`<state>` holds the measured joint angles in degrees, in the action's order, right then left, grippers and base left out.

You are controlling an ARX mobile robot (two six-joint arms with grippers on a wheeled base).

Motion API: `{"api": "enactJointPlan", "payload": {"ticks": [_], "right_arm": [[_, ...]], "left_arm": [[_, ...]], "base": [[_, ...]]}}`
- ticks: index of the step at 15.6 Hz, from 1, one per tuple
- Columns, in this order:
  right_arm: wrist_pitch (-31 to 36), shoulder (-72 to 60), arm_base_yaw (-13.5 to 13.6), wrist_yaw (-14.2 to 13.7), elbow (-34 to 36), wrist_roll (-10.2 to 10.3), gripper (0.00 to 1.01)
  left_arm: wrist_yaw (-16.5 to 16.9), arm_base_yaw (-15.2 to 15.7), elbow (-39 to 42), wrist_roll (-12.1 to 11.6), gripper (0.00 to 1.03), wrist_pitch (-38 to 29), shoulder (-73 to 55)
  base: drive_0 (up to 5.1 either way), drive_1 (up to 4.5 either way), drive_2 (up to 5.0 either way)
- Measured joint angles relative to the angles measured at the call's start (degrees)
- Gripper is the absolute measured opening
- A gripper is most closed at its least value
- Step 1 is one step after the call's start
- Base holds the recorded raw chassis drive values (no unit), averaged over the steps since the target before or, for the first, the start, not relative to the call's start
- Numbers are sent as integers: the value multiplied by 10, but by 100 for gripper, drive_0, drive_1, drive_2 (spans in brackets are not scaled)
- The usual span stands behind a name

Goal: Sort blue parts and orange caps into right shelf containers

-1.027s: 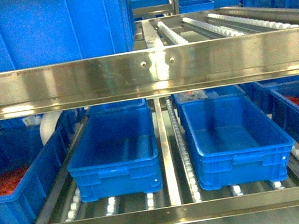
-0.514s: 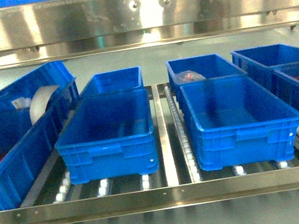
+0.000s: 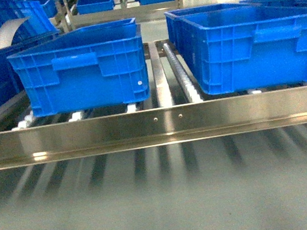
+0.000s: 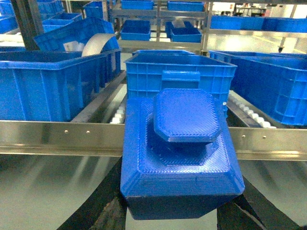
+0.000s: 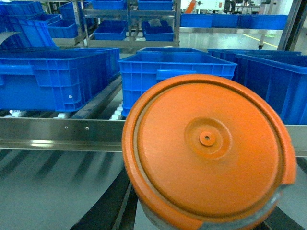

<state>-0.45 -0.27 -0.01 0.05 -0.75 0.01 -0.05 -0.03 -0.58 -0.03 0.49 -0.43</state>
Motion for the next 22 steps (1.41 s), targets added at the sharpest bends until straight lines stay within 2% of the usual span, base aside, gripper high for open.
{"api": "enactJointPlan", "payload": {"ticks": [15, 22], "right_arm": [[1, 0, 0, 0, 0, 0, 42], [1, 0, 0, 0, 0, 0, 42]], "left_arm": [[0, 0, 0, 0, 42, -1, 0], [0, 0, 0, 0, 42, -1, 0]], "base": [[0, 0, 0], [0, 409, -409]]}}
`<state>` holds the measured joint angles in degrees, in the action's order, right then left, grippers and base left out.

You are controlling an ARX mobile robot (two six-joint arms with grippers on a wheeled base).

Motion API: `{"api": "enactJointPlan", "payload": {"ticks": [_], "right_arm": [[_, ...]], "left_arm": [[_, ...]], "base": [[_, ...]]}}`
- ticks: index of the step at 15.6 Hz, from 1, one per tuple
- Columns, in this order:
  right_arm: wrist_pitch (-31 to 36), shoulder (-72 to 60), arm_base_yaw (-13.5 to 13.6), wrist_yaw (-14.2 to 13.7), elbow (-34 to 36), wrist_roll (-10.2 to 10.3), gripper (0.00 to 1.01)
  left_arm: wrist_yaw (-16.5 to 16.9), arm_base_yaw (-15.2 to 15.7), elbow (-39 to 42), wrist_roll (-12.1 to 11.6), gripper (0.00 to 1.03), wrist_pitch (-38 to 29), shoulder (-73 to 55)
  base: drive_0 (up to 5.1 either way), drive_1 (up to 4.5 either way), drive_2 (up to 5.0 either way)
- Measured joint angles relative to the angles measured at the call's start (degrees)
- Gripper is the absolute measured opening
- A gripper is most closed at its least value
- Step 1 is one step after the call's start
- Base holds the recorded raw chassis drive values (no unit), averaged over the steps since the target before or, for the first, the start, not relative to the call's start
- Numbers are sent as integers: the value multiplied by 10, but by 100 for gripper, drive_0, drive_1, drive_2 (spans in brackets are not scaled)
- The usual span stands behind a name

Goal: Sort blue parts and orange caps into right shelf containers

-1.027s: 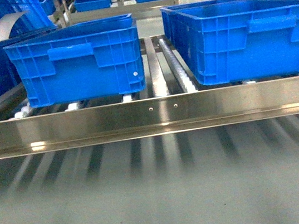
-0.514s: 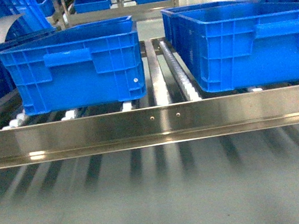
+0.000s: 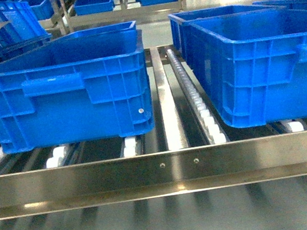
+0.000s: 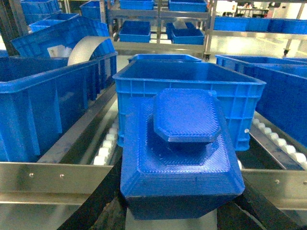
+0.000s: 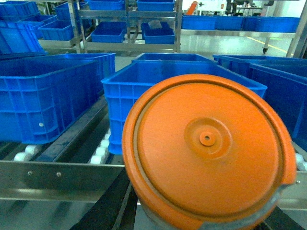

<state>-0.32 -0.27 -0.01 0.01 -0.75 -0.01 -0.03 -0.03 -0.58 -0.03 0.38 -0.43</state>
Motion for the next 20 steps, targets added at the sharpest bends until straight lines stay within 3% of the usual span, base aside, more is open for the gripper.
{"api": "enactJointPlan", "payload": {"ticks": [12, 20], "right_arm": [[-3, 0, 0, 0, 0, 0, 42], [0, 0, 0, 0, 0, 0, 42]], "left_arm": [[0, 0, 0, 0, 42, 3, 0], [0, 0, 0, 0, 42, 0, 0]], "base": [[-10, 401, -422], [0, 0, 0]]}}
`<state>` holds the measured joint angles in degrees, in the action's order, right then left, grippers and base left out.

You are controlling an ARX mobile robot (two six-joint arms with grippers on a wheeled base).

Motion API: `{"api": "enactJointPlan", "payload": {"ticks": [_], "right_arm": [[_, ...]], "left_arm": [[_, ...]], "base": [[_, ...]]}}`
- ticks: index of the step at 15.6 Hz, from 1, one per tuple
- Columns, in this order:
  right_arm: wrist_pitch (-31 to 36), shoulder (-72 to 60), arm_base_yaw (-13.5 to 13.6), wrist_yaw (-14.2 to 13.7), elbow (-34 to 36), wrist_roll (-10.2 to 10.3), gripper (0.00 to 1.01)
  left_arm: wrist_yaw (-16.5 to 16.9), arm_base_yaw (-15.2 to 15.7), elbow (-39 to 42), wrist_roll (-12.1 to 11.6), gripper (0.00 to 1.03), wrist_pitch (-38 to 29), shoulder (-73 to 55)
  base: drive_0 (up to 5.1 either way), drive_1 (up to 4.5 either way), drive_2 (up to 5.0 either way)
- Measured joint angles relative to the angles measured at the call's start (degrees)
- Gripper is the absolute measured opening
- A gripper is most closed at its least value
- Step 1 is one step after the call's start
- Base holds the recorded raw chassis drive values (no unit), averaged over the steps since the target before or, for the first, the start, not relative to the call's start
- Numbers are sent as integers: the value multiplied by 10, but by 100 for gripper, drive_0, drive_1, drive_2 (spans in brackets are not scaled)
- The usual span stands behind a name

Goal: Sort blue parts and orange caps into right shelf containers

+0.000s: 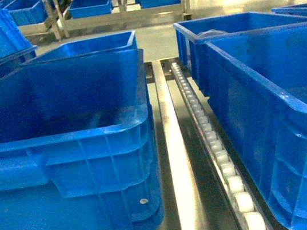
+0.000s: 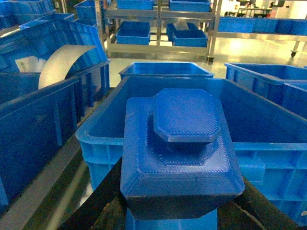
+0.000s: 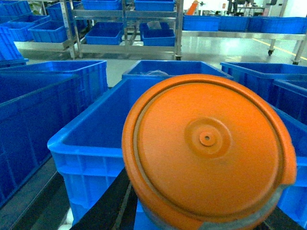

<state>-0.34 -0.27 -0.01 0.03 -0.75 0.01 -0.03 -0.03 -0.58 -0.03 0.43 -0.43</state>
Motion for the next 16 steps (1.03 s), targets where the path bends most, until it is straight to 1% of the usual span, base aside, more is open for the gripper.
{"api": "enactJointPlan", "payload": {"ticks": [16], "right_arm": [[0, 0, 0, 0, 0, 0, 42]], "left_arm": [[0, 0, 0, 0, 42, 0, 0]], "base": [[0, 0, 0]]}}
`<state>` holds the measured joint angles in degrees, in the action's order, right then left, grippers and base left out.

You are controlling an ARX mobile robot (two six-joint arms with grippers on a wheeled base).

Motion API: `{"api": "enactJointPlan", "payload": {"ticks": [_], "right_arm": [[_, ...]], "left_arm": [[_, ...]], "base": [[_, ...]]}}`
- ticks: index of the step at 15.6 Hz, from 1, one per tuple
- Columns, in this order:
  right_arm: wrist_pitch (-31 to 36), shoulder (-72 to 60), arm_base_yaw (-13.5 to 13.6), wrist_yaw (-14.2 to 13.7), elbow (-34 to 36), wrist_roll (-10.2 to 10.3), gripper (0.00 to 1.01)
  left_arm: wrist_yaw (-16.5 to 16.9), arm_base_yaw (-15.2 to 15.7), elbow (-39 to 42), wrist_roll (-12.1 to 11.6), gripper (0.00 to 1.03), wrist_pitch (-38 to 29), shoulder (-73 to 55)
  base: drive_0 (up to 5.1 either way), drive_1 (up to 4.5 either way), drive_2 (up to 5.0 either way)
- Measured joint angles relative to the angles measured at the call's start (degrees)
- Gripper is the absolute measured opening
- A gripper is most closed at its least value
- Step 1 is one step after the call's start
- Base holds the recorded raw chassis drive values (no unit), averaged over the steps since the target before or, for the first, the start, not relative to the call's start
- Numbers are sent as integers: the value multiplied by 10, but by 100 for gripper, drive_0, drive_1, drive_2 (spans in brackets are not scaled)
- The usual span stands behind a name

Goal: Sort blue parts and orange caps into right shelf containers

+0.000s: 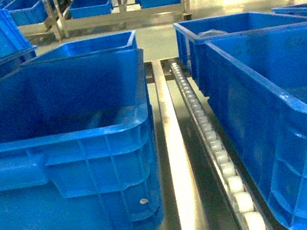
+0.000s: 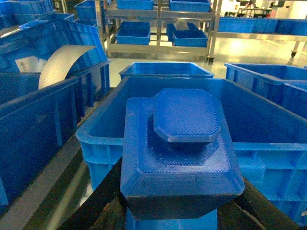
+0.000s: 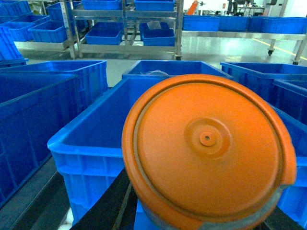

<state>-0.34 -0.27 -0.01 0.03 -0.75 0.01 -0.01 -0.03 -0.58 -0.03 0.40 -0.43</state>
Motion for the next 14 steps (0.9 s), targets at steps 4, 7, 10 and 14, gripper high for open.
{"api": "enactJointPlan", "payload": {"ticks": [4, 7, 10, 14], "right_arm": [[2, 0, 0, -1, 0, -1, 42], [208, -80, 51, -86, 0, -85, 42], [489, -406, -3, -20, -67, -90, 42], [600, -795, -35, -10, -243, -60, 43]], "left_arm": [[-7, -3, 1, 1, 42, -12, 2], [-61, -21, 2, 27, 42, -369, -184], [-37, -65, -120, 26, 42, -650, -549], [-52, -105, -350, 34, 43, -619, -896]], "base": [[0, 0, 0], [0, 0, 0], [0, 0, 0], [0, 0, 0]]}}
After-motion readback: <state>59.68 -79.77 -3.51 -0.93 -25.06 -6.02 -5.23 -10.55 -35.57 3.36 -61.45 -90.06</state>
